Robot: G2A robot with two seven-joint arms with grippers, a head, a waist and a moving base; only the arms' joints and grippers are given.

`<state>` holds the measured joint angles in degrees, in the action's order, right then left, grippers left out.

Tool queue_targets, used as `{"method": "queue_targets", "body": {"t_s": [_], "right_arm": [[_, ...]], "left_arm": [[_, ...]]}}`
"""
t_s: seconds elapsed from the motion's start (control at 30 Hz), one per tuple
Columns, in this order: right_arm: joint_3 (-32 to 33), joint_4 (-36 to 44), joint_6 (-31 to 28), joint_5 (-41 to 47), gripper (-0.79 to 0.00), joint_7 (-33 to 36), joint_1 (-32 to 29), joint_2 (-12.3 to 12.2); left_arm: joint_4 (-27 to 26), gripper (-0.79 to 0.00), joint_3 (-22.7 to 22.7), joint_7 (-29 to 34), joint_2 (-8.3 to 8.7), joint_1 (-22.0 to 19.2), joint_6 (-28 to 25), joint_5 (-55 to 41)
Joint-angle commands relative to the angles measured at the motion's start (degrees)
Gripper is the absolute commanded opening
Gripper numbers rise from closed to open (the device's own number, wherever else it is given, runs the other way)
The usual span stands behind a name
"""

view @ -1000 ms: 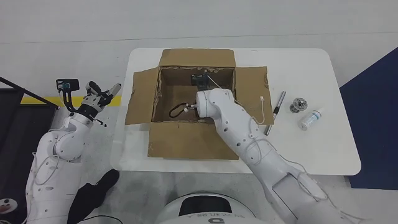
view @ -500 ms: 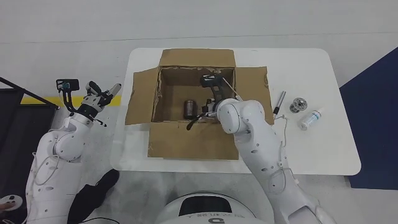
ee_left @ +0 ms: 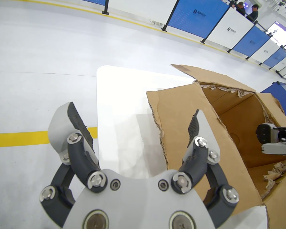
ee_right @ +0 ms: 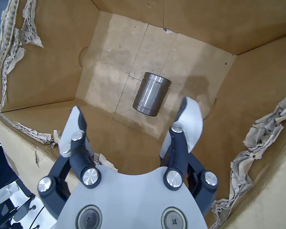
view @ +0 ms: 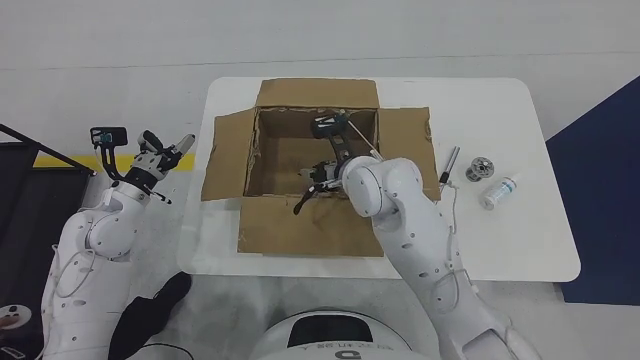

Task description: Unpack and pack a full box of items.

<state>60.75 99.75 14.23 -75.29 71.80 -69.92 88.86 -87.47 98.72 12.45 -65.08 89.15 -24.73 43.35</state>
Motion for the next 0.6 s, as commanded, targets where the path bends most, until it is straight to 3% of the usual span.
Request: {"method": "queue_targets", "body": {"t_s": [0.0,0.27,0.57], "right_arm": [[0.0,-2.3,1.8,-2.8,0.000,-1.8,-0.1,-0.1],[-3.5,-8.9,8.0,-4.8,0.000,-0.8,3.5,1.1],[-10.5,-14.8,10.5,-5.2,0.000,-1.5,6.5,3.1]], "left_arm": [[0.0,0.000,0.0,0.0,0.00,0.0,0.0,0.0],[0.0,0.000,0.0,0.0,0.00,0.0,0.0,0.0],[0.0,0.000,0.0,0.0,0.00,0.0,0.0,0.0]]}}
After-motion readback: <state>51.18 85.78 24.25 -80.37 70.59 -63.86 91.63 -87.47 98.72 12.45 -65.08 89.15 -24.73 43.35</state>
